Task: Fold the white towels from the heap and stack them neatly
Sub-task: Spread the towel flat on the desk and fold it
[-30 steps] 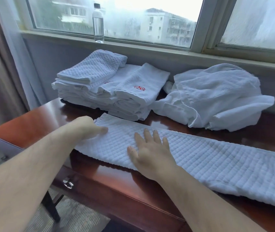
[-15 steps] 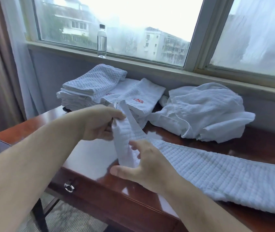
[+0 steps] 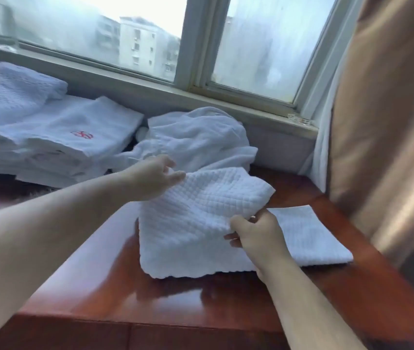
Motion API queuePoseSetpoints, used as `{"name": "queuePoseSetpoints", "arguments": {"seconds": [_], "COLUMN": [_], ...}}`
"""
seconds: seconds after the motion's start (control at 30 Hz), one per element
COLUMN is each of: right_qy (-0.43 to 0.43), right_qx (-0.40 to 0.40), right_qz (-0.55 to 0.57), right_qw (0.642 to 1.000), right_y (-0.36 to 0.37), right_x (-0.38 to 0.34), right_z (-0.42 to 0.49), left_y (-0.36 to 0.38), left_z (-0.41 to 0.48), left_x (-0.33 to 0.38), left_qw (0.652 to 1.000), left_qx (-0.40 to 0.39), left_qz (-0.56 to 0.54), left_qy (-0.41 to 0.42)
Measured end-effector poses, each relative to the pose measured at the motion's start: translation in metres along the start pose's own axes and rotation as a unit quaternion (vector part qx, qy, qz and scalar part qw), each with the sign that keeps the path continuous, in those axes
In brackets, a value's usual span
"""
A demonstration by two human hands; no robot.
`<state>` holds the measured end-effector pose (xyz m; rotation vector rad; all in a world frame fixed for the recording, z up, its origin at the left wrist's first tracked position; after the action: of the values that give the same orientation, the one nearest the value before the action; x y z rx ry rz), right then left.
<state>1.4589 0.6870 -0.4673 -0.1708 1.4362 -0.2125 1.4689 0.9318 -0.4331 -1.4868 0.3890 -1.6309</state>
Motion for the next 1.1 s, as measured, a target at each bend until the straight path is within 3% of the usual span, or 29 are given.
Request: {"name": "queuePoseSetpoints", "arguments": {"seconds": [0.1, 0.23, 0.33, 0.5, 0.67, 0.8, 0.9, 0.97, 1.03, 1.1], "right_qy": [0.064, 0.218, 0.271, 0.21, 0.231, 0.069, 0.001, -0.007, -0.006, 0.004], "right_qx": [0.026, 0.047, 0.048, 0.007, -0.106, -0.054, -0.123, -0.156, -0.127, -0.056], "right_qz": [0.031, 0.145, 0.125, 0.12, 0.057, 0.084, 0.144, 0.148, 0.071, -0.109], "right_qw": [0.997, 0.964, 0.953, 0.97, 0.966, 0.993, 0.982, 0.977, 0.989, 0.992], "right_y": [-0.036, -0.069, -0.084, -0.091, -0.081, -0.091, -0.1, -0.108, -0.121, -0.134], "right_x": [0.026, 0.045, 0.054, 0.046, 0.041, 0.029, 0.021, 0.017, 0.016, 0.02], "right_z": [0.018, 0.041, 0.058, 0.071, 0.062, 0.069, 0.074, 0.077, 0.084, 0.093], "left_y": [0.051, 0.095, 0.112, 0.121, 0.124, 0.122, 0.117, 0.112, 0.112, 0.12], "left_z": [0.008, 0.017, 0.028, 0.04, 0.041, 0.043, 0.046, 0.049, 0.055, 0.061], "left_x": [0.026, 0.051, 0.059, 0.062, 0.061, 0.061, 0.066, 0.071, 0.073, 0.081], "left_qw": [0.991, 0.976, 0.967, 0.968, 0.97, 0.98, 0.969, 0.951, 0.95, 0.964], "left_qx": [-0.095, -0.126, -0.14, -0.176, -0.173, -0.159, -0.224, -0.284, -0.295, -0.245], "left_qz": [0.084, 0.169, 0.207, 0.171, 0.156, 0.093, -0.073, -0.098, -0.057, 0.014], "left_qy": [0.039, 0.052, 0.054, 0.049, 0.075, 0.075, 0.07, 0.076, 0.085, 0.104]}}
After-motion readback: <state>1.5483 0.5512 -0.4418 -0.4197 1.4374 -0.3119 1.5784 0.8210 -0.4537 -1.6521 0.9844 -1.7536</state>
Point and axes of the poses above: each hand's wrist, its own z-axis towards the middle knuckle, its own y-axis out of the palm, x = y × z, the point moved 3 cm from there along z, towards the middle knuckle, and after that the axes turned 11 degrees about x, right-handed, at the moved point
